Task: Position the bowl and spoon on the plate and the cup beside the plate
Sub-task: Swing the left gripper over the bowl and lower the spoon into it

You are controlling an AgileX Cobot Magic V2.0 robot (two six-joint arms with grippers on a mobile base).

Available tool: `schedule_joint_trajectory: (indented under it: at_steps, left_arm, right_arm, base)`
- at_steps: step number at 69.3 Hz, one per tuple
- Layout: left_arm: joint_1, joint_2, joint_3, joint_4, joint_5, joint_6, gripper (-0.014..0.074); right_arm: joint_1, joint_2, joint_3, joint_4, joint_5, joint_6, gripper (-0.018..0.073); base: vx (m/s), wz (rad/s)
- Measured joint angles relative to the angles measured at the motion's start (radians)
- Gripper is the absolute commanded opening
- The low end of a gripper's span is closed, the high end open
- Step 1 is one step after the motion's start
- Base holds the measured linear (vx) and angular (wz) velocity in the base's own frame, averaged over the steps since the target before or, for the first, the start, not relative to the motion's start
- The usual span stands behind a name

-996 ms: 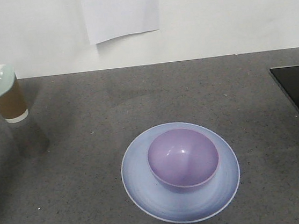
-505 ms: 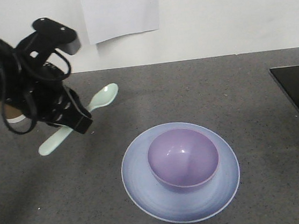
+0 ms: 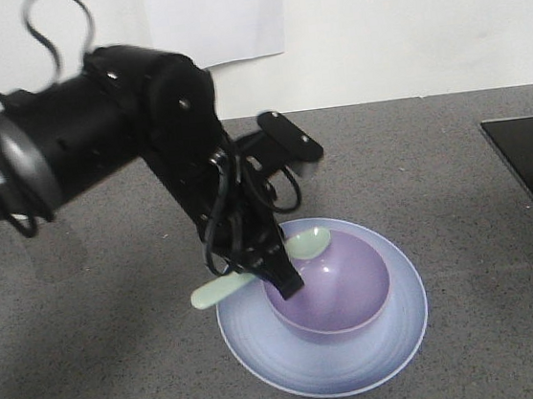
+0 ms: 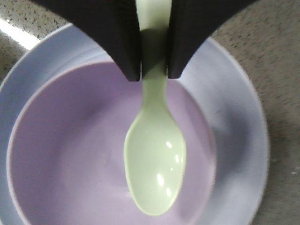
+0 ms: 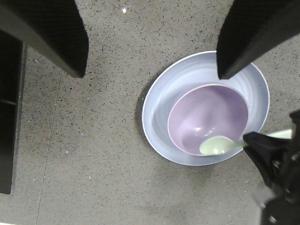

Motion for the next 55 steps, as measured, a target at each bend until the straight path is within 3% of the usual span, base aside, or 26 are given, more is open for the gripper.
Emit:
schedule_joint_trajectory:
  at_steps: [28, 55]
  left_arm:
    - [-0.028, 0.035, 0.000, 0.001, 0.000, -0.012, 0.0050]
    - [-0.028, 0.035, 0.000, 0.001, 0.000, -0.015, 0.0332]
  right_arm:
    - [0.000, 0.000, 0.000, 0.000, 0.000, 0.000, 0.0538]
    - [0.000, 0.000, 0.000, 0.000, 0.000, 0.000, 0.0538]
  base:
    - [0.00, 0.00]
    - [0.00, 0.00]
